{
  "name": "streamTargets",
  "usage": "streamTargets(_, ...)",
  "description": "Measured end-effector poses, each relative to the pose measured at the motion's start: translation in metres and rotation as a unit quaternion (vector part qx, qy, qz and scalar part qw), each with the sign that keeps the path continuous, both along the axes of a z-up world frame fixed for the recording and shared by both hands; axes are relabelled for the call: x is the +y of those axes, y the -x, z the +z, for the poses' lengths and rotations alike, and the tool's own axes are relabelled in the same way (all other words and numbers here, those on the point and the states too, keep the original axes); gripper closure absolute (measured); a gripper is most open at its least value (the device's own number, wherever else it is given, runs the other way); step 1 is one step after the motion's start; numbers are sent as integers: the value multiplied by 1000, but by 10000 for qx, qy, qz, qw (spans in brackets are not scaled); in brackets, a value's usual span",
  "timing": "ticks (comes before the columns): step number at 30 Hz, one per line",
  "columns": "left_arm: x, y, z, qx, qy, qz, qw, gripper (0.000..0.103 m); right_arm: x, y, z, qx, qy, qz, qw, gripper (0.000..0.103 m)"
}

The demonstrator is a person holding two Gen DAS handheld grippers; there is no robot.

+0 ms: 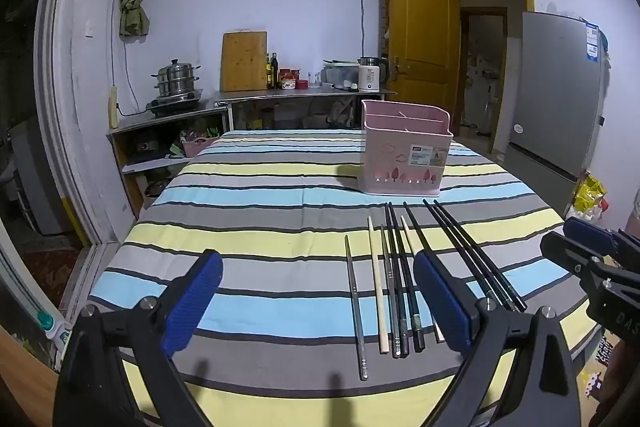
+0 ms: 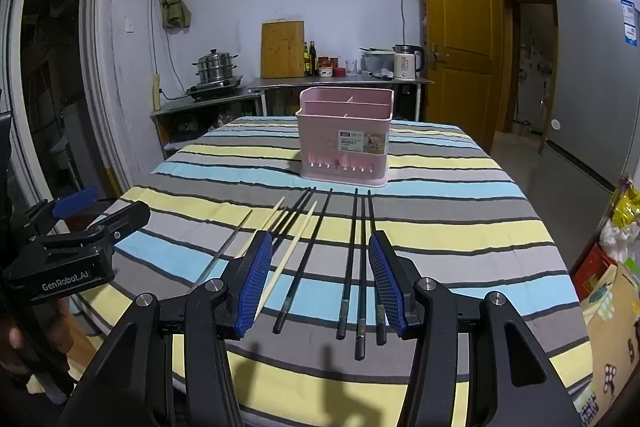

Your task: Organize utensils

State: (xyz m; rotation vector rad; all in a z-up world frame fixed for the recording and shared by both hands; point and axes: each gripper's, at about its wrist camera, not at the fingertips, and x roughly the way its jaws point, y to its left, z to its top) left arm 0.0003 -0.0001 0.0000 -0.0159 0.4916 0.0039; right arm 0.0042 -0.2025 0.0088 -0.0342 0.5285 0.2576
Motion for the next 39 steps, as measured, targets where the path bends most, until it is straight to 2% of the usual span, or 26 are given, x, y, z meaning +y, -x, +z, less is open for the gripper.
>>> streamTargets(39,1,1,1,-36,63,-13,10000,5,1,0,-1,-6,-11,5,10000,52)
